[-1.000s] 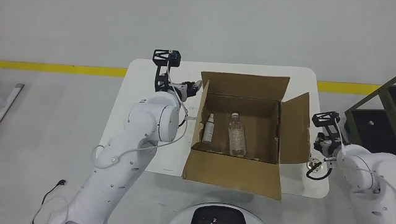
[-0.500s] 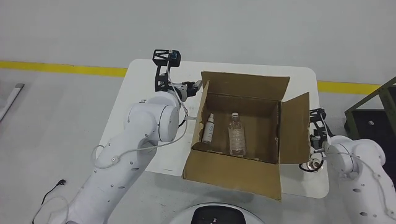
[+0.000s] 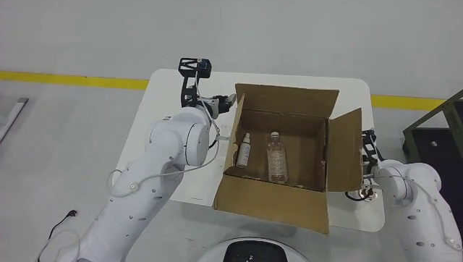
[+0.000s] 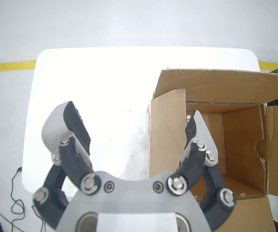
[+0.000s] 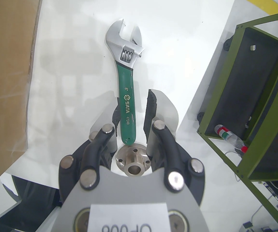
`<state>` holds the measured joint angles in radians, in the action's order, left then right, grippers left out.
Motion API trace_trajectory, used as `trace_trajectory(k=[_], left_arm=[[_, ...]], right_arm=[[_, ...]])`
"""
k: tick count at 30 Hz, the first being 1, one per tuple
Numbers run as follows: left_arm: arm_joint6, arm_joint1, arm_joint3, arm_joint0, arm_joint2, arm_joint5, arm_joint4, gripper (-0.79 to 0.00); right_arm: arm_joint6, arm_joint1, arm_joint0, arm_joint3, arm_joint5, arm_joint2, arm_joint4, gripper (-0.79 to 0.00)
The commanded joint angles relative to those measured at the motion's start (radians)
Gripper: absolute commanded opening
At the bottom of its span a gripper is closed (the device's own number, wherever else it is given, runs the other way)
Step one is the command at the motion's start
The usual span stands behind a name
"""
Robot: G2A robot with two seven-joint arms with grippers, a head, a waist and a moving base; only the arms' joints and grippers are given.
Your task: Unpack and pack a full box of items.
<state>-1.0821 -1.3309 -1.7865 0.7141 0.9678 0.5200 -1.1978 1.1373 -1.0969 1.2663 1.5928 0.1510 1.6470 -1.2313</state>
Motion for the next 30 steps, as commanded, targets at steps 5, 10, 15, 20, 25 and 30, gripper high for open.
trace_trajectory(k=[5,10,15,20,25,30], left_arm=[[0.0,0.0,0.0,0.0,0.0,0.0,0.0,0.0],[0.0,0.0,0.0,0.0,0.0,0.0,0.0,0.0],[0.0,0.0,0.0,0.0,0.0,0.0,0.0,0.0],[0.0,0.0,0.0,0.0,0.0,0.0,0.0,0.0],[0.0,0.0,0.0,0.0,0.0,0.0,0.0,0.0],[0.0,0.0,0.0,0.0,0.0,0.0,0.0,0.0]], right_arm=[[-0.013,0.0,-0.008,-0.028,-0.005,-0.011,0.009,-0.523],[-0.023,0.001,-0.015,-0.05,-0.009,-0.021,0.007,-0.52],[-0.022,0.002,-0.022,-0.062,-0.01,-0.031,0.008,-0.52],[-0.023,0.004,-0.027,-0.071,-0.01,-0.038,0.006,-0.539],[-0.022,0.005,-0.028,-0.078,-0.011,-0.045,0.008,-0.56],[-0.018,0.006,-0.03,-0.067,-0.013,-0.045,0.018,-0.785]])
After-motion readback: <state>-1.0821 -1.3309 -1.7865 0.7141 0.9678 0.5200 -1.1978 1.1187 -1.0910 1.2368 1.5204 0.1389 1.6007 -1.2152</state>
